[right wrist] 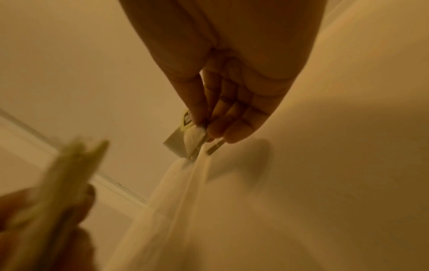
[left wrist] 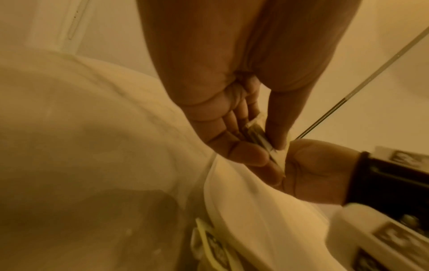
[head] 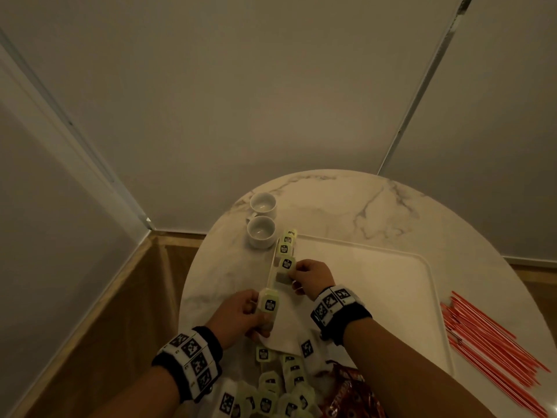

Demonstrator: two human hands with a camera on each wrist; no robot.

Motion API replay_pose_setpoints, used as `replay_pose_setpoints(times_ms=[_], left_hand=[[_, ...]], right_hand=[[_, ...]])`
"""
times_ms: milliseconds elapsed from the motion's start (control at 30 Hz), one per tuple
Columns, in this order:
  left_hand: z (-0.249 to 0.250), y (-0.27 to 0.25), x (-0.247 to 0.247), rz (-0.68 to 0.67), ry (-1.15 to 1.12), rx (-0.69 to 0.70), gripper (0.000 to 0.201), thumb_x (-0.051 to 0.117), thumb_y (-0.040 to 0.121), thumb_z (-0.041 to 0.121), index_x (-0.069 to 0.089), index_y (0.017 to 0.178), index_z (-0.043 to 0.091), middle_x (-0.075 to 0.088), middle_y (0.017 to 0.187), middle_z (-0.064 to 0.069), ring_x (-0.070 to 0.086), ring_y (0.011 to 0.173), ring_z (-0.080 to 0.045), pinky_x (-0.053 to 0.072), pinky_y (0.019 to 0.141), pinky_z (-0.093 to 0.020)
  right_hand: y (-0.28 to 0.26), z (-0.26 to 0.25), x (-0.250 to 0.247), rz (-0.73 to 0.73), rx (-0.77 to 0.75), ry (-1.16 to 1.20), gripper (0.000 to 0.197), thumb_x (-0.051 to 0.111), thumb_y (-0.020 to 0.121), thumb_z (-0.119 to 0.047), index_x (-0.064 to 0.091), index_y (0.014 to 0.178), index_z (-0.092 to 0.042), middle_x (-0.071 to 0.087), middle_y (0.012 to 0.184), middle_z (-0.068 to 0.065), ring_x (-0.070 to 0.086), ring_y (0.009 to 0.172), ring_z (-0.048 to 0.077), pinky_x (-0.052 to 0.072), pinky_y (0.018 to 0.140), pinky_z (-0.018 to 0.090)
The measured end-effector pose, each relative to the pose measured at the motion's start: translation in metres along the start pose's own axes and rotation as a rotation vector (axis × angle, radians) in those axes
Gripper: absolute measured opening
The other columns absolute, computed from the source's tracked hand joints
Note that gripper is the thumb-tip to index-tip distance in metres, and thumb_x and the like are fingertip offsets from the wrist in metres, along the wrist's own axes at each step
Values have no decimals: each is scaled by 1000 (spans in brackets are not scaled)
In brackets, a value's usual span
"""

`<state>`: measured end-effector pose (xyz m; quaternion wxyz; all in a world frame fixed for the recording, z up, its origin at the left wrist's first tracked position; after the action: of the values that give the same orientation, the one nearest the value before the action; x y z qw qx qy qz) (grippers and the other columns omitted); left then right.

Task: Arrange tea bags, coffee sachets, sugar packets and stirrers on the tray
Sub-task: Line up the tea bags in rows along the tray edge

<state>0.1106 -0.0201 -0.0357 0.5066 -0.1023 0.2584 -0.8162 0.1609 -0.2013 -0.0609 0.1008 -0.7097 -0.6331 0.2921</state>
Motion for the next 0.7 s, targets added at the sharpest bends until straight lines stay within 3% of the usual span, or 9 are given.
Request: replay_pose_setpoints(times_ms=[100, 200, 267, 467, 600, 700], left_hand=[[-5, 1, 3, -23, 64, -20, 23, 68, 84, 7, 59, 106, 11, 73, 91, -13, 72, 79, -25, 57, 68, -32], [-5, 0, 6, -38, 62, -16, 19, 63, 87, 3, 61, 104, 11, 74, 84, -8, 71, 71, -16, 53, 59, -23], [-5, -1, 7, -43, 60, -13, 19, 61, 88, 1, 63, 104, 10, 73, 81, -6, 69, 67, -12, 50, 56, -20], [-10, -4, 5, -33, 74, -4, 20, 60, 88, 0, 65, 104, 11, 73, 85, -8, 67, 64, -9, 50, 57, -21], [-10, -4, 6, -28, 81, -5, 22, 60, 88, 1, 65, 105, 14, 73, 84, -5, 67, 64, -9, 50, 57, -21], [-8, -5, 8, -34, 68, -4, 23, 59, 89, -1, 64, 108, 11, 73, 82, -4, 68, 64, -9, 50, 56, -20]], right_hand=[[14, -5, 2, 43, -3, -143, 12, 70, 80, -12, 60, 86, -16, 68, 76, 6, 62, 63, 18, 56, 68, 33], [23, -9, 2, 83, 17, -213, 19, 72, 76, -16, 57, 87, -19, 70, 91, 5, 63, 77, 19, 50, 61, 25], [28, -11, 3, 96, 13, -277, 19, 71, 77, -16, 56, 89, -17, 67, 97, 5, 59, 83, 18, 45, 65, 24], [32, -15, 6, 136, -11, -350, 18, 65, 83, -15, 48, 91, -14, 55, 93, 4, 51, 83, 22, 43, 70, 29], [31, -17, 7, 152, -33, -403, 16, 62, 87, -16, 46, 91, -14, 62, 103, 11, 58, 94, 28, 44, 72, 30], [29, -17, 4, 179, -39, -416, 15, 61, 87, -18, 47, 91, -13, 62, 101, 12, 54, 85, 25, 44, 72, 31]])
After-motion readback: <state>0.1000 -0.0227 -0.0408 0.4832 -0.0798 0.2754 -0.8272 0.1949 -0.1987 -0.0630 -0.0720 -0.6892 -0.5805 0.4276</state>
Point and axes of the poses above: each hand's wrist, its own y-axis towards the middle knuckle, its own x-axis out of the palm, z = x × y, the point moved 8 cm from there along y, towards the middle knuckle
